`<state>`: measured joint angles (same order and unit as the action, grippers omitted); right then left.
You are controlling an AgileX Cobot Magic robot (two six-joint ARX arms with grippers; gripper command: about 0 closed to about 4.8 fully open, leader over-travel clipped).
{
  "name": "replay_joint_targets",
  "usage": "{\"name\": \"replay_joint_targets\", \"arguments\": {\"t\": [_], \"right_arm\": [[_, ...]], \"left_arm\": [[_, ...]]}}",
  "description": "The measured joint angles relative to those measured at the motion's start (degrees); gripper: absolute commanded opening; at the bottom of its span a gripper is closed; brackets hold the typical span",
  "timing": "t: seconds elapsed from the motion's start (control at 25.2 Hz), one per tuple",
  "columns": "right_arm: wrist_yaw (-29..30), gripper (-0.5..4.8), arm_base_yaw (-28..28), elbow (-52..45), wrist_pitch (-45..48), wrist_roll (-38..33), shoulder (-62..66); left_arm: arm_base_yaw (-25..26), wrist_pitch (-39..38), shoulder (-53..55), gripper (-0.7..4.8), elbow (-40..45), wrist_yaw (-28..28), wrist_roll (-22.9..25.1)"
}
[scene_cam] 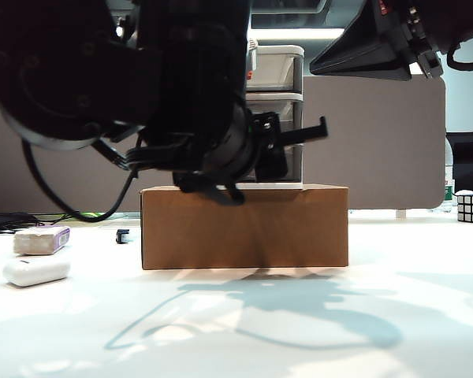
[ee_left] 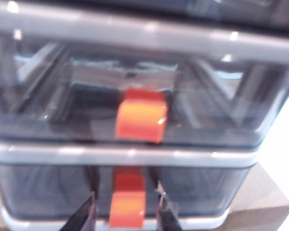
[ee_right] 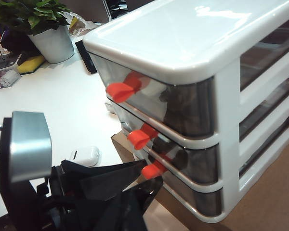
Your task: Open the third layer of the drawer on the table, pick up the earphone case on the table and put it in, and finally close the drawer.
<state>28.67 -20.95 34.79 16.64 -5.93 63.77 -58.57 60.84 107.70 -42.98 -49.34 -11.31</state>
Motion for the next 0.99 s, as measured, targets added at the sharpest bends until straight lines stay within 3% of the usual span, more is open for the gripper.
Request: {"name": "replay_joint_targets", "arguments": {"t": [0.83,0.99], "right_arm": [[-0.04,-0.06,0.02,0.0,0.2,0.0,0.0],[-0.04,-0.05,0.02,0.0,0.2,0.0,0.0]], "left_arm": [[0.39,-1.88,1.42,1.44,-1.95,-0.35,1.49],[0.72,-1.9,1.42,0.9,-1.95,-0.37,1.46]]}}
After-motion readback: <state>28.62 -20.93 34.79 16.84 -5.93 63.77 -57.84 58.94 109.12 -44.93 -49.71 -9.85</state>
